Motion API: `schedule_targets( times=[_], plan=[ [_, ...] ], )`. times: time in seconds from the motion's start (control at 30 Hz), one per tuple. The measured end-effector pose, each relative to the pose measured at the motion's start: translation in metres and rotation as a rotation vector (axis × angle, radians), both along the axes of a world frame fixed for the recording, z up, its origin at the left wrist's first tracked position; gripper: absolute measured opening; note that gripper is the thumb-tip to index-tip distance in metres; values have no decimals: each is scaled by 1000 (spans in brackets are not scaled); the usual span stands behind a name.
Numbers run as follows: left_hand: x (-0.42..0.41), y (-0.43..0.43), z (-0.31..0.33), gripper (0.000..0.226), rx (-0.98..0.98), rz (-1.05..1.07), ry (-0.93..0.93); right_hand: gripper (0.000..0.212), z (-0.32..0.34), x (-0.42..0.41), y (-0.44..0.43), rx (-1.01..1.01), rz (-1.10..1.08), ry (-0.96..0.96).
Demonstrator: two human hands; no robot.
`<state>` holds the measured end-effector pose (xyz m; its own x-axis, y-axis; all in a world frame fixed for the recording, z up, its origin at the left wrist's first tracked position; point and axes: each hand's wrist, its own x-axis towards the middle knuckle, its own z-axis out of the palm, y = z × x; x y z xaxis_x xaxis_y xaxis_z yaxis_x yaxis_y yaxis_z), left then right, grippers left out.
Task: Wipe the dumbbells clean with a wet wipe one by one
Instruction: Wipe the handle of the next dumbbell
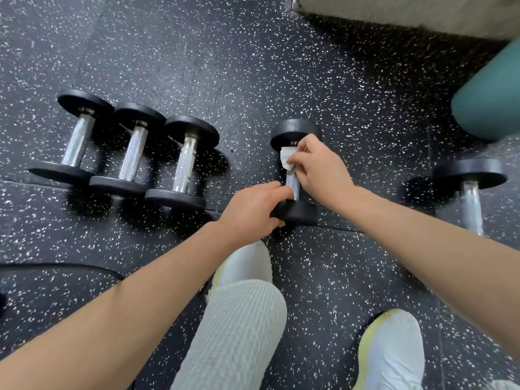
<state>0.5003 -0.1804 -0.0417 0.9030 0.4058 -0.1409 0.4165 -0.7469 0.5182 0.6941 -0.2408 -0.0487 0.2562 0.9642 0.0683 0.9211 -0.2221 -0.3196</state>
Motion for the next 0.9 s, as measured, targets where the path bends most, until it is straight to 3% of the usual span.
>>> schedule_targets(
  times=[0.3,0.53,0.73,0.9],
  plan=[
    [1,-2,2,43,-3,5,14,14,-1,-13,20,34,-349,147],
    [0,-4,1,44,-11,11,7,22,-1,-9,18,17,-217,-8],
    [0,-5,0,47,-37,12,-5,19,1,-8,0,-42,23,-91],
    [1,-7,-1,46,-72,6,-39,19,6,9,13,-3,-83,-110]
  ],
)
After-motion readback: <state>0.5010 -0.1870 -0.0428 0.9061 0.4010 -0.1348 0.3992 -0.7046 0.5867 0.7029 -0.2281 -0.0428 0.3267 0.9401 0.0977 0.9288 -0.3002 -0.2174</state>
